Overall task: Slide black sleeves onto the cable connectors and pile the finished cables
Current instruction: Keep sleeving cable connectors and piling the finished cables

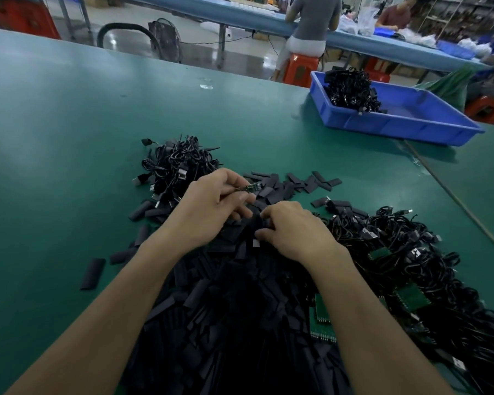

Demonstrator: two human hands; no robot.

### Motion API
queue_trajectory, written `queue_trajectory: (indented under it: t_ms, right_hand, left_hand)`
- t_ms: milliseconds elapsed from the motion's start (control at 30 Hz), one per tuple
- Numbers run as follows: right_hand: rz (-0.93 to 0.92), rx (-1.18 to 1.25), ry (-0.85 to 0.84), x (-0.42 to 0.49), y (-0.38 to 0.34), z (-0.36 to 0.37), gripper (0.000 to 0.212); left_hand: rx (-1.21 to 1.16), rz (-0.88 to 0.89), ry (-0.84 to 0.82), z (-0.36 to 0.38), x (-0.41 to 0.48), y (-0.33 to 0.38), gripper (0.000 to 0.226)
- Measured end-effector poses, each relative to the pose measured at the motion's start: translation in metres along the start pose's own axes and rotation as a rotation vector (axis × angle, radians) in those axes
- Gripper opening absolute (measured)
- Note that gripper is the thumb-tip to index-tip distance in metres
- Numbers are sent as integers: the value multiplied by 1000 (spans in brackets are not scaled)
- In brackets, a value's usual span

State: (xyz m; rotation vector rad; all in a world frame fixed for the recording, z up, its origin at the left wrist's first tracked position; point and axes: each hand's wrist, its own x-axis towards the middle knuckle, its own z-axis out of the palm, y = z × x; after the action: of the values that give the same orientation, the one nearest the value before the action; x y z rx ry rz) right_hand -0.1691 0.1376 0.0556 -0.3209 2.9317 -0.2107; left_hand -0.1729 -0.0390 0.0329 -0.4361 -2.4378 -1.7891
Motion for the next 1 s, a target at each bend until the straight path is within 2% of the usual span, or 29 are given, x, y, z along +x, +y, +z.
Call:
queue_trajectory:
  t_ms: [100, 200, 400, 533, 600, 667, 833, 1000]
  right_hand:
    - [-24, 20, 35, 1, -2, 8, 40]
    - [-40, 65, 139, -1, -1, 12, 32]
    - [-47, 156, 279, -9, 3, 22, 28]
    - [-56, 351, 299, -10, 6, 28, 25]
    - [-82, 404, 294, -10, 8, 27, 33]
    - [-136, 402, 256, -10, 11, 26, 38]
    - [-142, 294, 179, -11, 17, 25, 22]
    - [-143, 308, 231, -13, 17, 27, 27]
  left_hand:
    - [-55, 18, 94, -3, 1, -1, 18]
    - [-87, 4, 156, -5, 1, 0, 18]
    - [-53, -50, 135, -2, 0, -1, 11]
    - [-52, -70, 124, -1, 0, -1, 13]
    - [-58, -90, 107, 1, 0, -1, 12]
    - [-59, -105, 93, 2, 0, -1, 10]
    - [-38, -100, 59, 5, -2, -1, 19]
    - [32, -70, 0, 6, -3, -3, 22]
